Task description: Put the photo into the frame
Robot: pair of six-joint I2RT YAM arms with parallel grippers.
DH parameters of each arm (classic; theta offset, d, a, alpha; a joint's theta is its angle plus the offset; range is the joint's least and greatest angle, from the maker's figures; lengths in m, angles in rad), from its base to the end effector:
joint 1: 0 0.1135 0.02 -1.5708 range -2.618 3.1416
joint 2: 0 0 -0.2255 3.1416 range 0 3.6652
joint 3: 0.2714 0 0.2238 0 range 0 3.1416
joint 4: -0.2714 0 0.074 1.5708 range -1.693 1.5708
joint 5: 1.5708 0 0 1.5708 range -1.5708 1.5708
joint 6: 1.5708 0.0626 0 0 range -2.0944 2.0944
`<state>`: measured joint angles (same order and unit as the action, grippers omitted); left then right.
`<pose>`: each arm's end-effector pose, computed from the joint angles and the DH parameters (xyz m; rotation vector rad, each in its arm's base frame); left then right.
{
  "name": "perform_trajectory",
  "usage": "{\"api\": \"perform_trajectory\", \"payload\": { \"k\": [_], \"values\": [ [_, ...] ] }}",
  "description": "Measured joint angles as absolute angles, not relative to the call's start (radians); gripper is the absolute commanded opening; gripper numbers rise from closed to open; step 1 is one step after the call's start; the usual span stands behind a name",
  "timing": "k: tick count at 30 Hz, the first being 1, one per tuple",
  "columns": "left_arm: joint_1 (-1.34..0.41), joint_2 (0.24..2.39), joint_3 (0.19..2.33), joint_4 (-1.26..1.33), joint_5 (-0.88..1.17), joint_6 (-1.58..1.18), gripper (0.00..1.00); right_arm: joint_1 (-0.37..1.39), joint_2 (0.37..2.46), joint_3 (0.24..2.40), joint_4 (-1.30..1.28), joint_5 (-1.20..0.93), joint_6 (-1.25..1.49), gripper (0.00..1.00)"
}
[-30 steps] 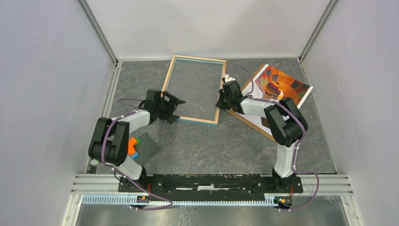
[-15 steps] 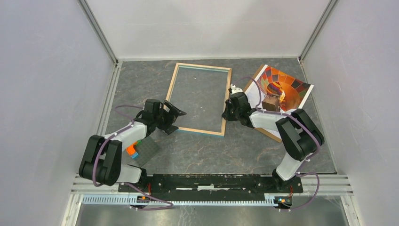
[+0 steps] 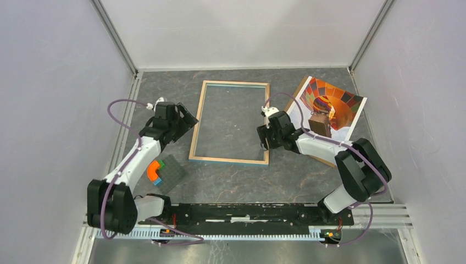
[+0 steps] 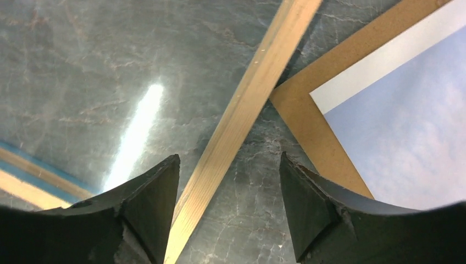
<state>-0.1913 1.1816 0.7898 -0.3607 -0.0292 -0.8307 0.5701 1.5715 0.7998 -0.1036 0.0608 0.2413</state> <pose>0.2520 -0.0469 0.2019 -0.7598 2.2473 -0.4728 0.2580 0.1609 0.1269 -0.3766 2.4359 0.2837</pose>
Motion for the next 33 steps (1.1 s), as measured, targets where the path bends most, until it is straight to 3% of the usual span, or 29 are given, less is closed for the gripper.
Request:
{"api": "perform_trajectory", "payload": {
  "k": [6, 11, 24, 33],
  "values": [
    [-0.184, 1.406, 0.849, -0.330, -0.063, -0.739, 0.59, 0.678, 1.515, 0.812, -0.132, 0.078, 0.145, 0.81],
    [-0.184, 1.495, 0.852, -0.329, -0.078, -0.672, 0.47, 0.819, 1.519, 0.826, -0.086, 0.016, 0.097, 0.81],
    [-0.184, 1.672, 0.971, -0.296, -0.073, -0.551, 0.41, 1.016, 1.678, 0.968, 0.010, -0.041, -0.004, 0.69],
    [-0.184, 1.724, 1.021, -0.297, -0.058, -0.540, 0.36, 1.115, 1.768, 1.048, 0.016, 0.081, -0.101, 0.61]
  ]
}}
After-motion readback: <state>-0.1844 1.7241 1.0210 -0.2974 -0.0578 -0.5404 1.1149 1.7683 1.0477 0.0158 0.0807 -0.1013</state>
